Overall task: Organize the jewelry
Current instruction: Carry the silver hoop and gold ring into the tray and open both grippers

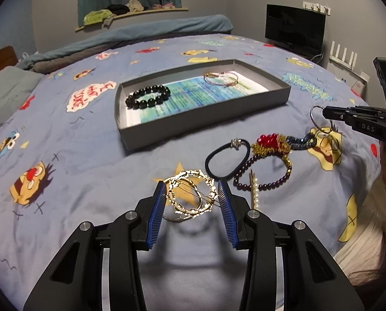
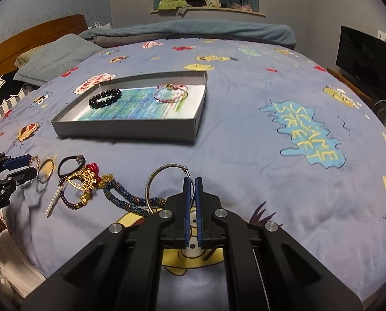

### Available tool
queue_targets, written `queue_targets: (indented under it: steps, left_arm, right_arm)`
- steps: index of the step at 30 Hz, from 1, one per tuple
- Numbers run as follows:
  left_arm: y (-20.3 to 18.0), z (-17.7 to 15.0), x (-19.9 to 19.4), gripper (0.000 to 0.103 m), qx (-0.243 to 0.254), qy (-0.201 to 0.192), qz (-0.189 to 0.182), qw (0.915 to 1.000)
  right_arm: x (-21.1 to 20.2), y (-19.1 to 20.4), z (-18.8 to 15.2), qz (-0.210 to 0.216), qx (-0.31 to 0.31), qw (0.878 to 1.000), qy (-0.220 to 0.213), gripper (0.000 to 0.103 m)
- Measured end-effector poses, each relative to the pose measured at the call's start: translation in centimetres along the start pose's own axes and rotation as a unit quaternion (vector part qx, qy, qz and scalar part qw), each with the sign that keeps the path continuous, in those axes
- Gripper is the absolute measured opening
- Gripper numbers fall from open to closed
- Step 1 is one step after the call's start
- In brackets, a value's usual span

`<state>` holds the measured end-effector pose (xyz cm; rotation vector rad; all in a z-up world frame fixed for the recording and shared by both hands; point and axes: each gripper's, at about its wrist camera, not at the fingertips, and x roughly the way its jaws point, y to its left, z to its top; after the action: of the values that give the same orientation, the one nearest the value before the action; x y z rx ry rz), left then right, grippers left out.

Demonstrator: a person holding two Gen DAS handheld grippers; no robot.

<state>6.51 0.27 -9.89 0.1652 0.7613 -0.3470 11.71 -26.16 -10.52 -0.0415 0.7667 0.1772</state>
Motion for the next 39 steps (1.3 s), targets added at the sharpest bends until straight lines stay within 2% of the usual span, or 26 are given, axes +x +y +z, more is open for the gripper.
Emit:
queue_targets:
  steps: [6, 14, 22, 31, 39]
  left_arm:
    - [1.1, 1.4, -0.7, 0.043, -0.013, -0.014, 0.002, 0.9998]
    - [3.3, 4.2, -0.9, 0.043, -0.017, -0.032, 0.024, 0.9990]
    - [4.9, 7.5, 0.4, 0.043, -0.012, -0.046, 0.034, 0.9983]
    - [5.5, 11.3, 4.5, 0.043, -0.005, -0.036, 0.036, 0.9987]
    - [5.5, 11.8, 9.1, 0.043, -0.017, 0.004, 0.026, 0.9995]
  right_arm:
    - [-0.9, 0.5, 1.9, 0.004, -0.011, 1.000, -0.022, 0.003]
    - [-0.9, 1.3, 5.4, 0.000, -0.027, 0.998, -0.051, 0.003]
    - [0.7, 2.7, 9.0, 0.001, -0.034, 0.997, -0.073, 0.003]
    - [5.4, 4.1, 11.3, 0.003, -0.043, 0.998, -0.053, 0.003]
    - [9.5, 4.7, 10.7, -0.001, -0.049, 0.999, -0.018, 0.003]
